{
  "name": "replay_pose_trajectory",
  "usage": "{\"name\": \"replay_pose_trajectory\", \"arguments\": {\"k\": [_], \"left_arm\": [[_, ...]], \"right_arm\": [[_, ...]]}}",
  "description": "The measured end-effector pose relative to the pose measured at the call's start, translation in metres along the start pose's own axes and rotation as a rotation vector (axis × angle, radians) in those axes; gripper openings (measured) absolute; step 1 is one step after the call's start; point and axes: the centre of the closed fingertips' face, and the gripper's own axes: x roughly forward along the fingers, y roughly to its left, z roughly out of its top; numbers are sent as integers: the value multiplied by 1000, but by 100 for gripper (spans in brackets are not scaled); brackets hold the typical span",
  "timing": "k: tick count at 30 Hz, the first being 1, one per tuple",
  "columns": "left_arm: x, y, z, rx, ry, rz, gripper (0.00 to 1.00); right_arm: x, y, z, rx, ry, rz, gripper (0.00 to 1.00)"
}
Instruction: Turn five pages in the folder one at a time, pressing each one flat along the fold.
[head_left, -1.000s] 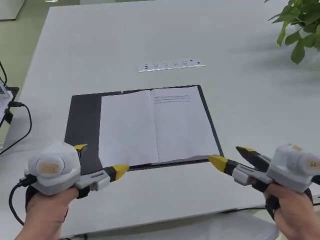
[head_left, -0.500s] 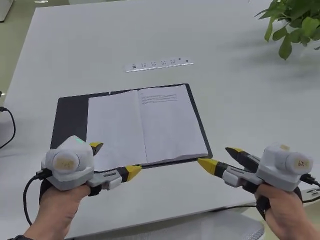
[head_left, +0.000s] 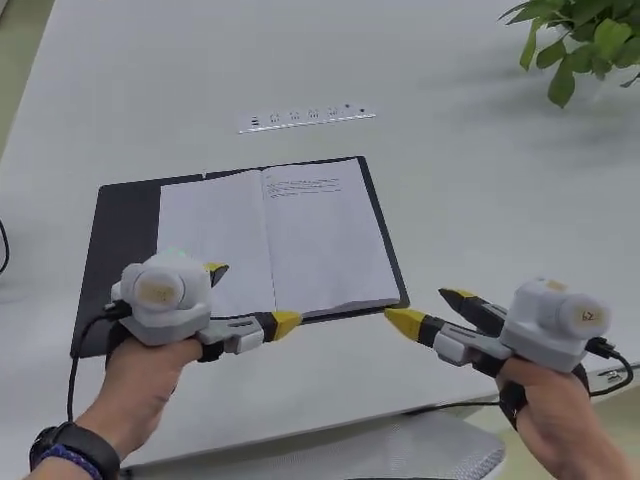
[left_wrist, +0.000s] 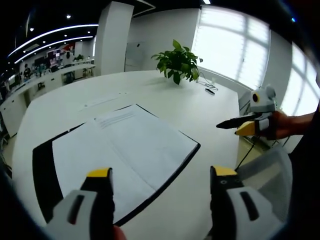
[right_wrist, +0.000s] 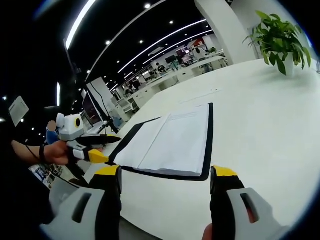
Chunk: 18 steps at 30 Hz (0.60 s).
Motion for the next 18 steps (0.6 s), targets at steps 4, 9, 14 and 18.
{"name": "replay_pose_trajectory", "arguments": {"k": [4, 9, 14, 18], "left_arm": [[15, -10, 9, 23, 11, -51, 78], [35, -24, 17, 88, 44, -107, 77], [56, -30, 20, 130, 71, -131, 76], [71, -37, 22, 147, 78, -151, 75]], "right_arm": [[-1, -4, 0, 9, 0, 2, 71], [-1, -6, 1, 11, 7, 10, 71], [-1, -7, 0, 15, 9, 14, 71], [-1, -6, -1, 8, 12, 20, 70]]}}
